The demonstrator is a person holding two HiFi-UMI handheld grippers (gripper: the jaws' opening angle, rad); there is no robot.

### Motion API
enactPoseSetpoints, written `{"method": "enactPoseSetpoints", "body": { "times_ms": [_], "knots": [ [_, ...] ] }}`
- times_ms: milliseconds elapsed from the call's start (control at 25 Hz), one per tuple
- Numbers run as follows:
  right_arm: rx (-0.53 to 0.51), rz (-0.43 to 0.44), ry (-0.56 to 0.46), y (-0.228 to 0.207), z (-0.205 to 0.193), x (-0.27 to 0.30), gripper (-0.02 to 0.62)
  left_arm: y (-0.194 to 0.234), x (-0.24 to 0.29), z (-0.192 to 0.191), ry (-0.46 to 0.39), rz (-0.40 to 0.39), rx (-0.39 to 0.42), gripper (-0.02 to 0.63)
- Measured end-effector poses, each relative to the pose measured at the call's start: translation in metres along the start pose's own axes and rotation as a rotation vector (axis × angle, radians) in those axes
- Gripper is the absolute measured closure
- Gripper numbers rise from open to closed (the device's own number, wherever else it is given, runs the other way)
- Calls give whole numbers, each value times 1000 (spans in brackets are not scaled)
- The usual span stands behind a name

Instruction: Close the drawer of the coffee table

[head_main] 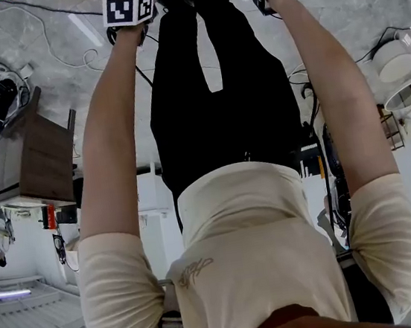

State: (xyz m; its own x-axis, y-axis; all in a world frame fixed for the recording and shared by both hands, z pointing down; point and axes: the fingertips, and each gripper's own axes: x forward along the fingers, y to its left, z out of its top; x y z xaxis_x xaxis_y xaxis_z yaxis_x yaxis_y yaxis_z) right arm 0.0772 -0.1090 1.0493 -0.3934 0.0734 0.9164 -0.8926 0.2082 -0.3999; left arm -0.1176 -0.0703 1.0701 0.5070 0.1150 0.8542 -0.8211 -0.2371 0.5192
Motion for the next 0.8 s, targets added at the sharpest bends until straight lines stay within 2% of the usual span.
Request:
{"method": "enactPoseSetpoints", "body": {
  "times_ms": [80, 160, 320, 480, 800],
  "knots": [
    [-12, -12, 16, 1, -3, -3, 600, -14, -1, -8, 31, -12, 72, 601],
    [-17, -23, 26, 2, -7, -8, 600, -25, -3, -13, 26, -29, 82, 601],
    [1, -32, 13, 3, -18, -20, 600, -39, -7, -11, -20, -72, 45, 601],
    [40, -31, -23, 15, -33, -43, 600, -35, -31, 0, -66, -46, 17, 601],
    [107, -54, -57, 39, -80, -140, 600, -73, -127, -2, -133, 4, -6, 601]
  ]
}}
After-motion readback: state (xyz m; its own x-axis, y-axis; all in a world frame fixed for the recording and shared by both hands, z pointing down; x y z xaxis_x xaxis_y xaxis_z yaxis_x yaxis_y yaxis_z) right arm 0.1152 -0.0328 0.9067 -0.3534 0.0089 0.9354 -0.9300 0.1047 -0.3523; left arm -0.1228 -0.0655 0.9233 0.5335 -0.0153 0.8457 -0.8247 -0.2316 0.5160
